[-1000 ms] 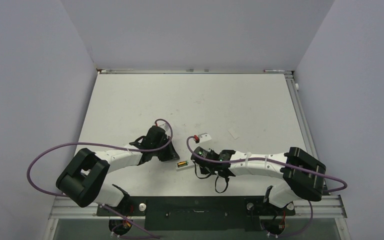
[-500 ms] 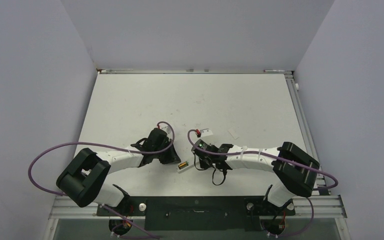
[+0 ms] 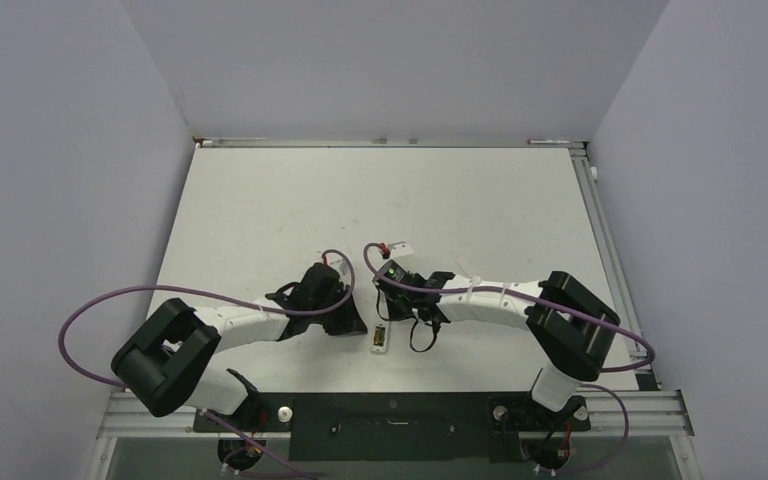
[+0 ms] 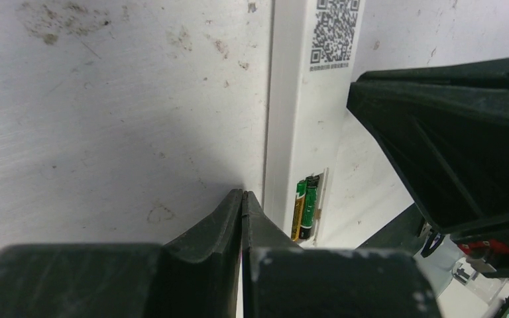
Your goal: Load the batteries into the remote control
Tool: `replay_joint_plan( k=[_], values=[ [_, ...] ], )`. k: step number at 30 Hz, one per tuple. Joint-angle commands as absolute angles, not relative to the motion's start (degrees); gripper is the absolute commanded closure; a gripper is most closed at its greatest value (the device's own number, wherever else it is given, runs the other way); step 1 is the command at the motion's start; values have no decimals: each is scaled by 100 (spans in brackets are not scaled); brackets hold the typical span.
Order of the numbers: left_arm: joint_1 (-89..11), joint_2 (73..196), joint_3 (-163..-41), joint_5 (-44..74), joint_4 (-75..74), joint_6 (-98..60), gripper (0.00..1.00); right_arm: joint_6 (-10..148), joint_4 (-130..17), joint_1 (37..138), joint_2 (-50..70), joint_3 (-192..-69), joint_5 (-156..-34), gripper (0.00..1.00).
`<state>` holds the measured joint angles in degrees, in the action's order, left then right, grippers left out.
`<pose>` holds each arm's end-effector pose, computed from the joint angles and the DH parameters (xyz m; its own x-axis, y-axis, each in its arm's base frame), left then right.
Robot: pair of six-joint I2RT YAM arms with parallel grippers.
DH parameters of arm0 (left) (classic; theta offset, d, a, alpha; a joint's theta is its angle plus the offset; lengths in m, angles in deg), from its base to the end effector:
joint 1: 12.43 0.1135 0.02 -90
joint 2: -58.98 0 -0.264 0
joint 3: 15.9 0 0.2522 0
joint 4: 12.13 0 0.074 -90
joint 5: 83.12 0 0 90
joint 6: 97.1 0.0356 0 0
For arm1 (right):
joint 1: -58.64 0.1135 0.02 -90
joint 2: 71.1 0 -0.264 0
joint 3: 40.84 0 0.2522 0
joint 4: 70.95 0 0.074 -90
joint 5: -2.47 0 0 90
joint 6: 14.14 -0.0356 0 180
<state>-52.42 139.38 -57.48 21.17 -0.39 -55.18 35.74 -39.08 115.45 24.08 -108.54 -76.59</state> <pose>0.1793 -0.1619 0.1319 -0.9481 -0.1459 -0.2826 0.0561 0.7980 -0.6000 0.1825 0.2667 0.1663 -0.8555 -0.1520 -0.4950 -0.2843 0.9368 0.2037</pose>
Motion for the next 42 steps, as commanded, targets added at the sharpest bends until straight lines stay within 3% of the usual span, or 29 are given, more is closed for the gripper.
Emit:
replay_joint_plan(
  k=[1,5,10,20,35,42],
  values=[
    [-5338,13851,-5695,2194,-287,-5601,100,3813,-3846,11412,2404,-11167,-7643,91],
    [-5374,13847,-5687,2243,-338,-5616,100,3977,-3586,11198,2192,-11199,-7563,90],
    [-5374,13730,-5713,2219,-235,-5556,100,4247,-3276,10812,1833,-11247,-7509,81],
    [-5372,13253,-5735,2216,126,-5511,99,5072,-2932,9650,1623,-11388,-7808,57],
    [-5366,12257,-5936,2249,935,-5519,49,5797,-3064,8519,2208,-11574,-8285,43],
    [-5352,11785,-6195,2283,1445,-5386,35,5934,-3196,8186,2469,-11555,-8410,43]
  ],
)
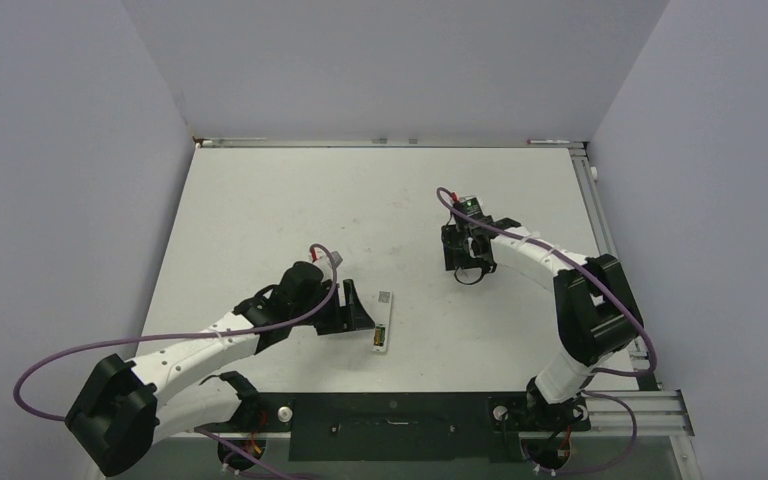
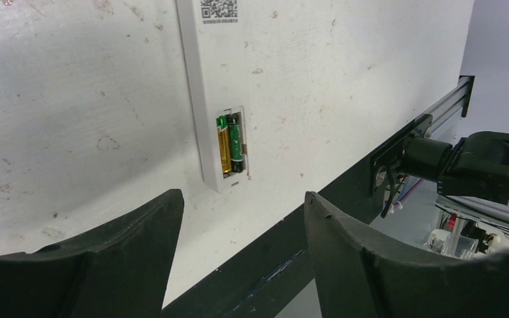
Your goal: Load the batteries into the remote control
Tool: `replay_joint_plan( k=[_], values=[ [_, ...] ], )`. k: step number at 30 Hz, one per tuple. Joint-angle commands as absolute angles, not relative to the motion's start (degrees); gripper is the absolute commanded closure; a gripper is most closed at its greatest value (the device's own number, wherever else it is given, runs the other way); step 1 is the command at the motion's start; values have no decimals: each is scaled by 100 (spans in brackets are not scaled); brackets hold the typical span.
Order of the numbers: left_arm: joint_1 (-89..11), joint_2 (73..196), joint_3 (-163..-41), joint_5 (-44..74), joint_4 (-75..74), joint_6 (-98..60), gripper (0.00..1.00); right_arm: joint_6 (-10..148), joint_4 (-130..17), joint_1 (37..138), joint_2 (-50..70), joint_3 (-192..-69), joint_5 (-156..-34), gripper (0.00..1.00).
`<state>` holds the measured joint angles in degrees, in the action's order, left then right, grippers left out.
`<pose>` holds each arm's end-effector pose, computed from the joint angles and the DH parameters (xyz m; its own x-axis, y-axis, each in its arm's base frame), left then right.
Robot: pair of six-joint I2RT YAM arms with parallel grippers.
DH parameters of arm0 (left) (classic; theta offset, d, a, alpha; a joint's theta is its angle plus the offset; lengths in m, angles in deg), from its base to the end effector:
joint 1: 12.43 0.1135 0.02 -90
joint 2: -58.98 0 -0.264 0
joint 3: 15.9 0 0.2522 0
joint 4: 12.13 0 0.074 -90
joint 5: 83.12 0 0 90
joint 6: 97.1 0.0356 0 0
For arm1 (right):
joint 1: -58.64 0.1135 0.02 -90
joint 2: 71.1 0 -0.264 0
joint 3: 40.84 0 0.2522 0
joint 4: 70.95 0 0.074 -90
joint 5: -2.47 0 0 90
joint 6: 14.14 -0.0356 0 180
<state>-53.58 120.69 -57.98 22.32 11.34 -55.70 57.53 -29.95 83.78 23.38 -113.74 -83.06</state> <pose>0.1530 -0.1463 0.1872 -0.9258 -0.1512 -0.3464 0.1303 0.7327 -0.6680 0.2959 0.1358 0.1867 -0.8858 -0.0693 -0.4589 -0.1185 0.9898 0.0792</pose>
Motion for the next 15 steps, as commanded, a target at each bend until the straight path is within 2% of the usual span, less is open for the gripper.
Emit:
replay_joint_plan(
  k=[1,15],
  values=[
    [-5348,11726,-6231,2285,1513,-5353,34,5960,-3205,8150,2512,-11552,-8440,43],
    [-5288,11505,-6353,2237,1885,-5171,29,6170,-3390,7954,2882,-11512,-8784,44]
  ],
)
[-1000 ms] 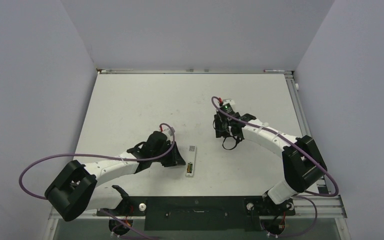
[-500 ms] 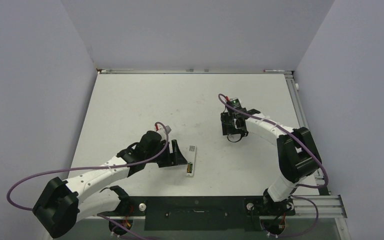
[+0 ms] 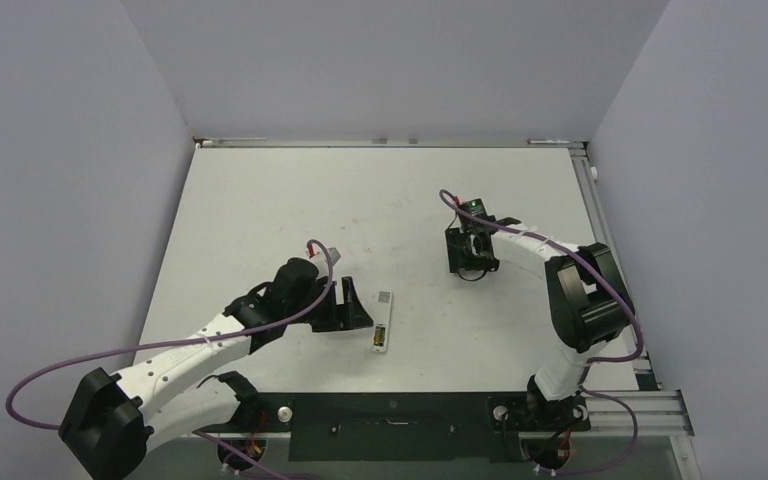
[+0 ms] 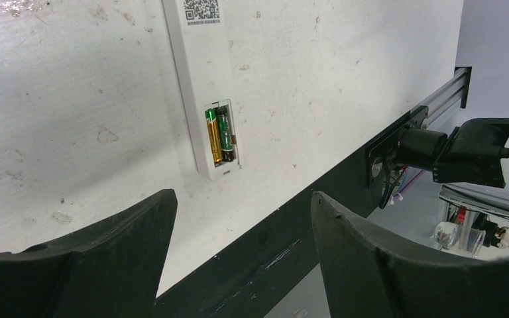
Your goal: Load the batteries into the remote control
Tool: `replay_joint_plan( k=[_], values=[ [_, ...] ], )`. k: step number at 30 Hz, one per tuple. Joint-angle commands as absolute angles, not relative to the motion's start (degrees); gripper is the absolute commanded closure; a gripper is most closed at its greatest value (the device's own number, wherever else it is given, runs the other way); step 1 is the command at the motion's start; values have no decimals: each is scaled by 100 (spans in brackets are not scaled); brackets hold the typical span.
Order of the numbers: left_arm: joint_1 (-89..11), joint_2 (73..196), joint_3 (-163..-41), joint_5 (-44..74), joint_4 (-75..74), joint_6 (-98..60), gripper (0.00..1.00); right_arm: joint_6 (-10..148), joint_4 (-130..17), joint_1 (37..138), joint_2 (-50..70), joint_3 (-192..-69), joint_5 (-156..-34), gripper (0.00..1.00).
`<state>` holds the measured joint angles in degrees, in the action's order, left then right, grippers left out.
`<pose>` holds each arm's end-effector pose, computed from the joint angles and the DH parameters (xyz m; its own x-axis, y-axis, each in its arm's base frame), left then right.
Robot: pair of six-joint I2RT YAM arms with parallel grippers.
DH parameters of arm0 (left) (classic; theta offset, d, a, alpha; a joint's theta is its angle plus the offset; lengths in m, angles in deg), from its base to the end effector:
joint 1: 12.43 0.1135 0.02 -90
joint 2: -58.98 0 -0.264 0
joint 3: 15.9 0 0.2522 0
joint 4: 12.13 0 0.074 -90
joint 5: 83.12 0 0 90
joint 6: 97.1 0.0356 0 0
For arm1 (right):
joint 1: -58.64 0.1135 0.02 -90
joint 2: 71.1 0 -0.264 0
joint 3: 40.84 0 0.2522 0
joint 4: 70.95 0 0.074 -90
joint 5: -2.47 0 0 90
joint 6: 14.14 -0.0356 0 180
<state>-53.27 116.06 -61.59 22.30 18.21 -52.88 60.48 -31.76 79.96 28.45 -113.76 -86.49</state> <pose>0.1486 -0.1410 0.2132 -0.9106 -0.1261 -0.3936 0.1835 0.7301 -0.6583 0.3115 0.1209 0.1608 -0.9140 -0.0721 -0.3993 -0.1184 0.9886 0.0927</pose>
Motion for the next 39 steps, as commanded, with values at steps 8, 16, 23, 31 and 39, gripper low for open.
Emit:
replay_joint_plan(
  k=[8,16,23,31,39],
  values=[
    [-5258,11549,-6333,2245,1886,-5149,28,6202,-3434,7954,2992,-11520,-8978,48],
    [-5242,11540,-6299,2239,1878,-5140,28,6138,-3494,8043,2971,-11373,-8980,54],
    [-5240,11580,-6262,2261,1824,-5158,28,6032,-3378,8231,2963,-11357,-8573,58],
    [-5232,11602,-6271,2271,1806,-5153,28,5972,-3297,8339,2954,-11406,-8534,65],
    [-5234,11637,-6288,2279,1798,-5142,28,5936,-3271,8360,3010,-11445,-8566,75]
  ],
)
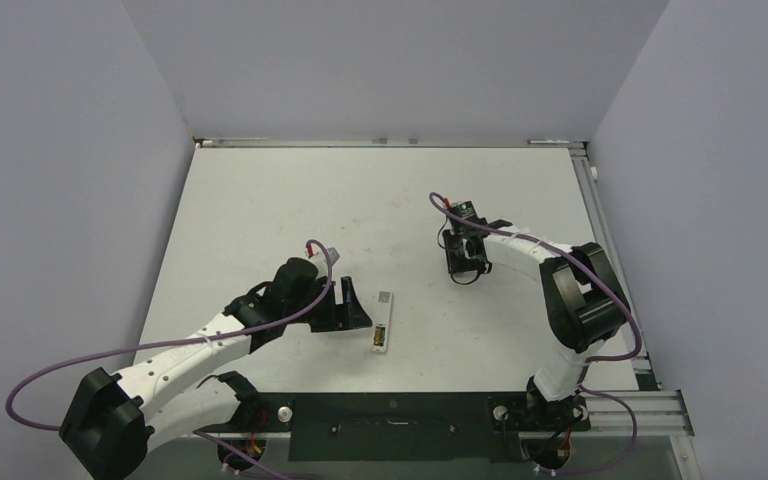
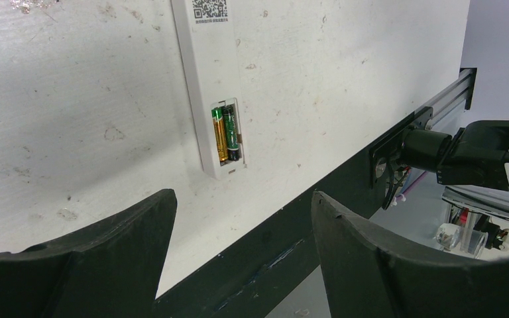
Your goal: Load the batteries into the remote control
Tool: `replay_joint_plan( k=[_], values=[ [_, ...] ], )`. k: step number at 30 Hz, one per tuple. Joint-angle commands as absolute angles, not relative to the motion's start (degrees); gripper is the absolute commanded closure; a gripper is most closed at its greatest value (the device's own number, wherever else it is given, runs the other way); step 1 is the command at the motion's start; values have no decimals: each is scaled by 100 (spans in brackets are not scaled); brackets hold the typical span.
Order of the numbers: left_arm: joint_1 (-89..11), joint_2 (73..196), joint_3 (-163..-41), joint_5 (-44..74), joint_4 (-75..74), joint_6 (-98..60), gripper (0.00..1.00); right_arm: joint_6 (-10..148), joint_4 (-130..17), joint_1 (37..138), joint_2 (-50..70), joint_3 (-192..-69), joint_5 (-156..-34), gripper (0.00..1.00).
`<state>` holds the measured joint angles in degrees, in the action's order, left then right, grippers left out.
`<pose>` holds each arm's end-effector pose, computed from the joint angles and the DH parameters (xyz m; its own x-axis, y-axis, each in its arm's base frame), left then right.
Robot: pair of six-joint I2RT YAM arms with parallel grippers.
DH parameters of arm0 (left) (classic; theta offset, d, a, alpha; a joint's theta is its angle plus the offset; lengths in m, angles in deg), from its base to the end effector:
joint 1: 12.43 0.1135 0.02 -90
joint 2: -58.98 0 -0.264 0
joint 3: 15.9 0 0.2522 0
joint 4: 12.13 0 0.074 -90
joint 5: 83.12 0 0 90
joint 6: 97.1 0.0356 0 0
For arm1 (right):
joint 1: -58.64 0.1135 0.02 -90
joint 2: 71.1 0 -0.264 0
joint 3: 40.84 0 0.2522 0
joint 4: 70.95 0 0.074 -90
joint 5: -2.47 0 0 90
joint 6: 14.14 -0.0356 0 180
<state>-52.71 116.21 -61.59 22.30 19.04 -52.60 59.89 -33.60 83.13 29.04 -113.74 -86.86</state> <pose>0.1494 -0.1390 0.2116 -0.9135 -0.1271 -0.3864 0.1722 0.7397 -0.6505 0.3075 0.1396 0.1589 -0.9031 -0.1090 -0.4154 -0.1680 0.9799 0.1079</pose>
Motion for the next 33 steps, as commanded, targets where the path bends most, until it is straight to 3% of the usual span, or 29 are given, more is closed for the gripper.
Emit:
replay_joint_plan(
  k=[1,12,33],
  values=[
    [-5234,11637,-6289,2281,1798,-5147,28,5929,-3267,8360,3019,-11441,-8576,76],
    [-5234,11708,-6309,2282,1780,-5124,28,5860,-3242,8377,2913,-11455,-8616,91],
    [-5224,11830,-5916,2285,1397,-5326,29,5447,-3126,9023,2309,-11137,-8295,91]
  ],
)
